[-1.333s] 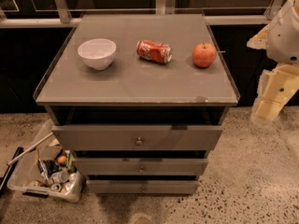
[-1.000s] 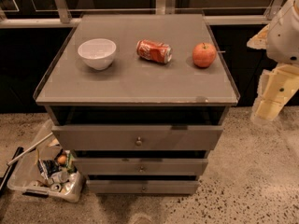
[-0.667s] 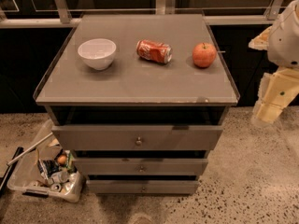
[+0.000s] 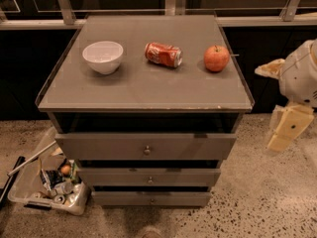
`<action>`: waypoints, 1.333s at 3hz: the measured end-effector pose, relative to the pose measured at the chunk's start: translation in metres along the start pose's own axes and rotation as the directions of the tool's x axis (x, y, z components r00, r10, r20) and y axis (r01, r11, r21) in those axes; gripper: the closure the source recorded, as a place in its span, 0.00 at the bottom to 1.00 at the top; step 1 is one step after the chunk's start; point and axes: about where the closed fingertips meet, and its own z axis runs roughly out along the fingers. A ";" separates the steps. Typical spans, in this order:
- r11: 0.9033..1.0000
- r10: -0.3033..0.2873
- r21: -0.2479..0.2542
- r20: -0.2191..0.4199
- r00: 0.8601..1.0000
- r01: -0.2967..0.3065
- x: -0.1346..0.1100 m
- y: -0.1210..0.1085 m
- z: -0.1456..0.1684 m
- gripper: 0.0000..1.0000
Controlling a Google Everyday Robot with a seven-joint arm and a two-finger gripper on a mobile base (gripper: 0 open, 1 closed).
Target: Open top drawer
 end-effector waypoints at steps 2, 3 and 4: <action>0.996 -0.075 -0.029 0.196 0.978 0.082 0.000 0.027 0.058 0.00; 0.996 -0.082 -0.027 0.192 0.978 0.089 -0.002 0.028 0.057 0.00; 0.992 -0.096 -0.061 0.169 0.981 0.108 -0.010 0.039 0.074 0.00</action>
Offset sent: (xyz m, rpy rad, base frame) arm -0.0139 0.0309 -0.1061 0.2598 -0.0140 0.1963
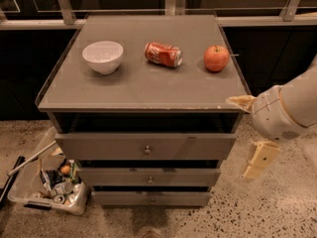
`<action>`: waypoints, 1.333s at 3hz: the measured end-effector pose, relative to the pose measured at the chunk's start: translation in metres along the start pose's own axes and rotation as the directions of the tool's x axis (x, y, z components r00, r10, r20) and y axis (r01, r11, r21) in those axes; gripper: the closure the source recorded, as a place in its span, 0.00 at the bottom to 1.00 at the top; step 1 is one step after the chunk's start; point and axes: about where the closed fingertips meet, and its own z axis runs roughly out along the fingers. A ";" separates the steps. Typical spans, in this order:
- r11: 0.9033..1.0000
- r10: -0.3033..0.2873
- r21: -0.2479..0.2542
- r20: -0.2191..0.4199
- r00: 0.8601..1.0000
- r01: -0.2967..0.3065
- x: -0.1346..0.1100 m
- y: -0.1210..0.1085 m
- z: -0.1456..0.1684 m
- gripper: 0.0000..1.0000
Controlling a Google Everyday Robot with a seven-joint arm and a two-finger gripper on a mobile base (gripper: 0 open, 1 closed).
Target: Open top drawer
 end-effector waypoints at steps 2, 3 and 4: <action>0.998 -0.049 -0.049 -0.033 0.998 0.048 -0.021 0.023 0.068 0.00; 0.999 -0.044 -0.012 -0.042 0.998 0.043 -0.010 0.019 0.093 0.00; 0.999 -0.015 0.050 -0.016 1.000 0.016 0.012 0.003 0.111 0.00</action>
Offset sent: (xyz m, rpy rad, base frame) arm -0.0051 0.0778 -0.1003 -0.0621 0.0324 0.0761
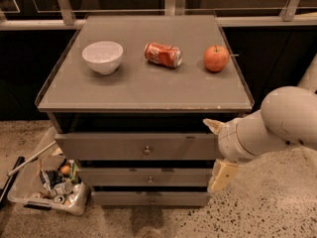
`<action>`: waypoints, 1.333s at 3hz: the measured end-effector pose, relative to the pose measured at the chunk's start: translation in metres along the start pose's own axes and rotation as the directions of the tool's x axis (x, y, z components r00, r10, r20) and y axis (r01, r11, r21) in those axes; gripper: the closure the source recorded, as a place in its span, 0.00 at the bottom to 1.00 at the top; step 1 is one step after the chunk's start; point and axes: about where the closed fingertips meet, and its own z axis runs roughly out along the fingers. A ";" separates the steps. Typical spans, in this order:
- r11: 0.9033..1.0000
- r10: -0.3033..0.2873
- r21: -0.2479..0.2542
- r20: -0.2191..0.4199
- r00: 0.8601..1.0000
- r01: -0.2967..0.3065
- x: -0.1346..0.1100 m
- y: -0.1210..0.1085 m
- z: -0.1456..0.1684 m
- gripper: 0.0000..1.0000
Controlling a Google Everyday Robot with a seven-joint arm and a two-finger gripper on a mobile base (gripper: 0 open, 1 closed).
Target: Open top drawer
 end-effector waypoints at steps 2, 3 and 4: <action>0.997 0.024 0.071 0.060 0.998 -0.028 0.017 -0.029 0.020 0.00; 0.999 0.009 0.048 0.110 0.994 -0.014 0.010 -0.032 0.040 0.00; 1.000 -0.004 0.029 0.178 0.984 -0.001 0.009 -0.035 0.068 0.00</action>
Offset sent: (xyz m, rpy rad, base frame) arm 0.0255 -0.0091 -0.0105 0.0508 -0.0478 -0.0297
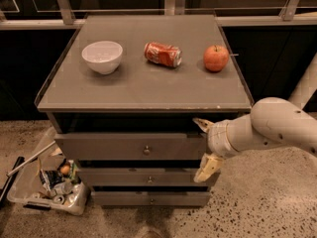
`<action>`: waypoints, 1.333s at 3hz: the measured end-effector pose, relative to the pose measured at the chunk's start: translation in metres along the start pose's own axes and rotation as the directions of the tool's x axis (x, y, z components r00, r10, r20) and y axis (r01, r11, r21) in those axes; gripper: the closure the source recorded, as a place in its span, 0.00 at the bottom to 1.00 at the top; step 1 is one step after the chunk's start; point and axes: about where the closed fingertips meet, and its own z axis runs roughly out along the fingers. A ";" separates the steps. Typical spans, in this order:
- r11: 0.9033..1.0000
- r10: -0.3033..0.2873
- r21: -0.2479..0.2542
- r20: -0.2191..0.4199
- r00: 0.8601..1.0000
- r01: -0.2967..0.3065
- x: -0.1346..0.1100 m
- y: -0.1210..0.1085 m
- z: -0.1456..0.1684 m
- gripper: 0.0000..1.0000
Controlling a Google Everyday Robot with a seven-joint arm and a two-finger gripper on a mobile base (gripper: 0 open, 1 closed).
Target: Open top drawer
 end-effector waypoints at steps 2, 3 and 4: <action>1.000 0.000 -0.007 0.060 0.998 0.001 0.022 -0.013 0.043 0.00; 1.000 0.000 -0.007 0.060 0.998 0.001 0.022 -0.013 0.043 0.19; 1.000 0.000 -0.007 0.060 0.998 0.001 0.022 -0.013 0.043 0.42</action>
Offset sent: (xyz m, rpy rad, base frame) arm 0.0442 0.0019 -0.0596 0.0751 -0.0068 0.0232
